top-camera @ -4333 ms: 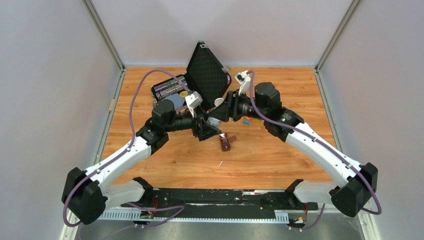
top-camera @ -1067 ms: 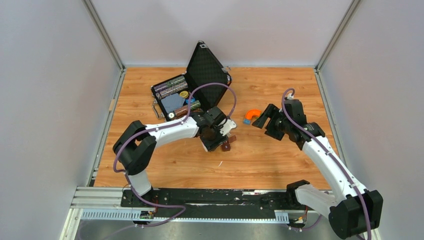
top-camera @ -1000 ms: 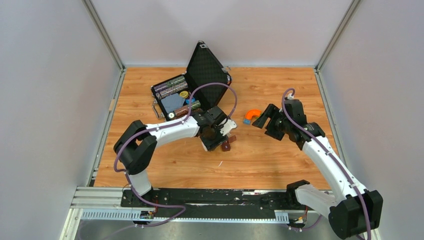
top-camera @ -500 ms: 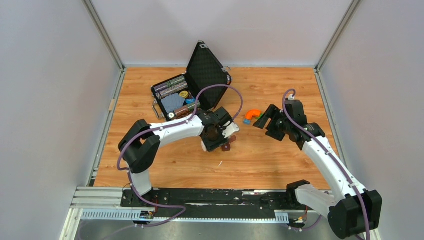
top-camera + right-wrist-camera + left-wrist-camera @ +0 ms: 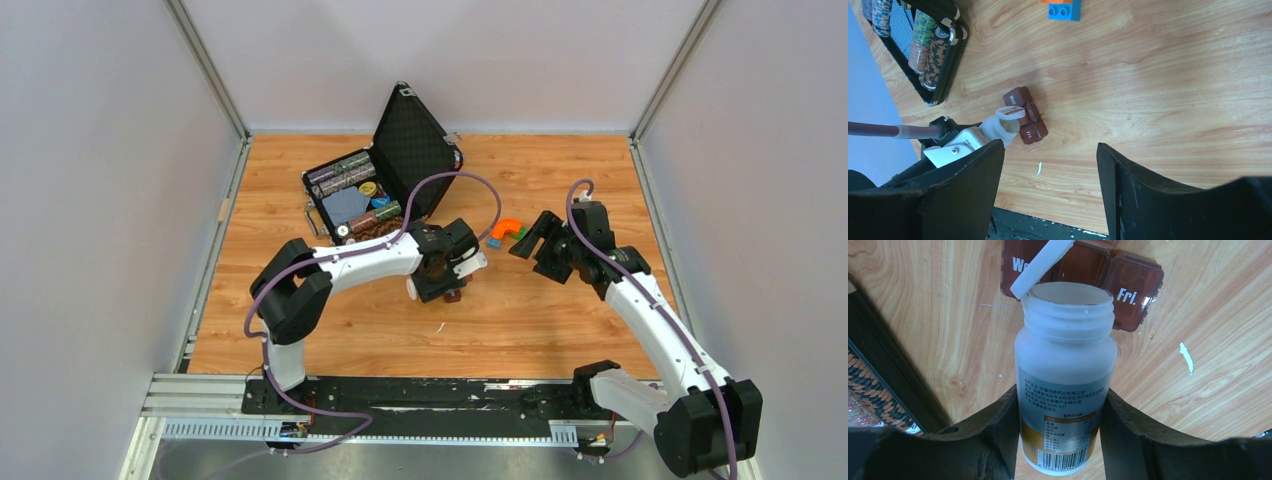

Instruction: Sort the pills into containers

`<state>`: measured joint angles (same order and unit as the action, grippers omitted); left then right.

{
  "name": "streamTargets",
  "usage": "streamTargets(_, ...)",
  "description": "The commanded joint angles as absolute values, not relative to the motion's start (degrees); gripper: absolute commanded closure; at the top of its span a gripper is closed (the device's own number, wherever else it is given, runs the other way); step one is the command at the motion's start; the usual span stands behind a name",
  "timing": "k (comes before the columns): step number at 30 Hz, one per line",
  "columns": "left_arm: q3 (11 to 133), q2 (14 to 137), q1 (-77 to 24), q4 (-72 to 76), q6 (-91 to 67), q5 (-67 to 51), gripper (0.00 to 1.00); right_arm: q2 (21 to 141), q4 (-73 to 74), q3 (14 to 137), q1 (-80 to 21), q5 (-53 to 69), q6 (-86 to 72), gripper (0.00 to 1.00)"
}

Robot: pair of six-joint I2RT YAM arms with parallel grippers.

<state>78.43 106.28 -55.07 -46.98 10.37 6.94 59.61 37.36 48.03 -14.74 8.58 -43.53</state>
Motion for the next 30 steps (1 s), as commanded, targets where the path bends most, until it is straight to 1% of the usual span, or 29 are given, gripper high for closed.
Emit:
streamTargets(1,81.1,107.5,-56.0,-49.7,10.1,9.1,1.0,59.7,36.7,48.0,-13.9,9.2,-44.7,0.31)
streamTargets(15,84.1,110.3,-57.3,-53.0,9.4,12.6,1.0,59.5,36.7,48.1,-12.0,10.9,-44.8,0.31)
streamTargets(22,84.9,109.9,-57.3,-53.6,9.1,14.1,1.0,59.7,36.6,47.9,-11.8,11.5,-45.1,0.31)
streamTargets(30,88.4,111.9,-57.5,-57.4,8.4,15.1,1.0,60.0,36.2,47.5,-11.7,11.5,-45.0,0.31)
